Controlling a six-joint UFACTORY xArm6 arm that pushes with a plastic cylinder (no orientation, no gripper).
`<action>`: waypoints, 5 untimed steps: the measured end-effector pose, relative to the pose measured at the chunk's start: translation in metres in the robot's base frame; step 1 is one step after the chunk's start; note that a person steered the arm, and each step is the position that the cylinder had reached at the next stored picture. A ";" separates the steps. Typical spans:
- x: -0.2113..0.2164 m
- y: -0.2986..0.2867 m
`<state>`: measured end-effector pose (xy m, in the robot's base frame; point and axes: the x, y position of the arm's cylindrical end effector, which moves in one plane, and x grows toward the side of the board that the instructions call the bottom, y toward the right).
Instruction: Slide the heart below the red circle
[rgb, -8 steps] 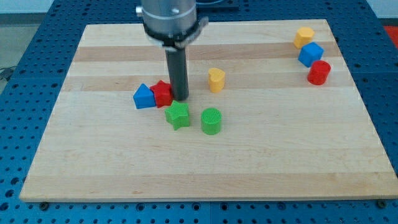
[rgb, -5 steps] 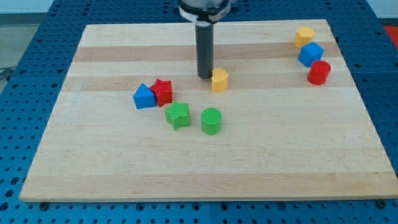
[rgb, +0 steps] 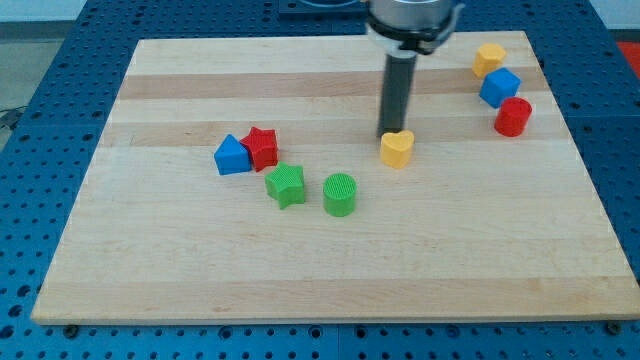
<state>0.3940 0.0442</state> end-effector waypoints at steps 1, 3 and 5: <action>0.002 -0.013; 0.031 -0.009; 0.001 0.058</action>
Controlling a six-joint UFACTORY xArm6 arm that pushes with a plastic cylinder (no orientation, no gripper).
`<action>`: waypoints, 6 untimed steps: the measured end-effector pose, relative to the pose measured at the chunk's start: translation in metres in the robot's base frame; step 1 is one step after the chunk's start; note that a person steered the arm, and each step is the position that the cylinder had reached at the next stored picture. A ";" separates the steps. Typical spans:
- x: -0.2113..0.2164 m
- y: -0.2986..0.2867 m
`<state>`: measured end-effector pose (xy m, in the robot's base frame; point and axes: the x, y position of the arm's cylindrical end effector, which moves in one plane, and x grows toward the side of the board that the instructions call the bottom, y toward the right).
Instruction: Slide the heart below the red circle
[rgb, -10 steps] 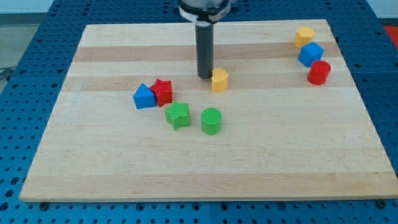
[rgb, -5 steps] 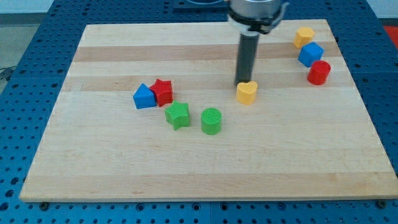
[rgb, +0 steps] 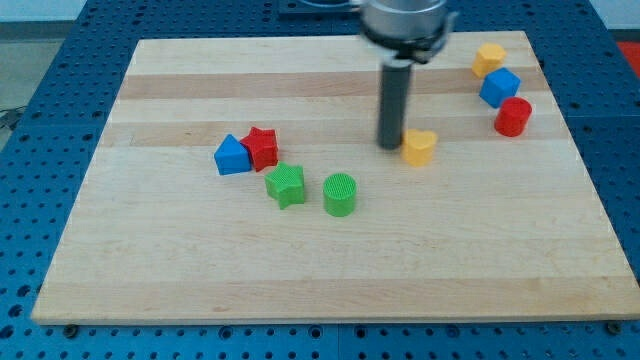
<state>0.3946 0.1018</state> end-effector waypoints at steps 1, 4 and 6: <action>-0.022 0.051; -0.031 -0.010; 0.006 0.009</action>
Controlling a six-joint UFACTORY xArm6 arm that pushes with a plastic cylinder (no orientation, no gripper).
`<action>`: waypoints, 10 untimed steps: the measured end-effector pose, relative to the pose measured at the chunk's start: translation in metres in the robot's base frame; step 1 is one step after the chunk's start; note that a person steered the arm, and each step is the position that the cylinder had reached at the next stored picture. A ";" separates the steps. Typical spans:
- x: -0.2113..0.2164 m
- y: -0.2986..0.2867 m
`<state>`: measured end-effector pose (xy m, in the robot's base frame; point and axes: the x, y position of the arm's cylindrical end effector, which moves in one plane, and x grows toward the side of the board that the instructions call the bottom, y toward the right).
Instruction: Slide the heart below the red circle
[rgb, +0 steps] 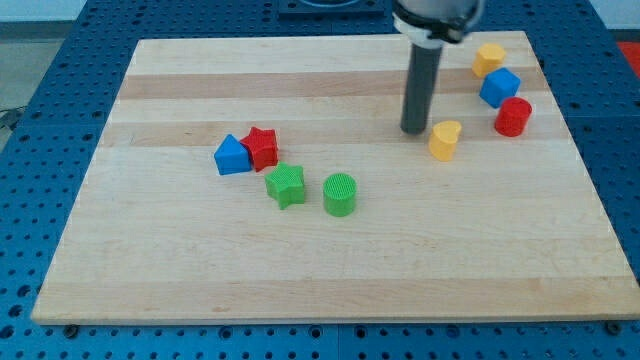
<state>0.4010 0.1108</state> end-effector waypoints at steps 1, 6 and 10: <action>0.002 0.003; 0.002 0.017; 0.025 0.055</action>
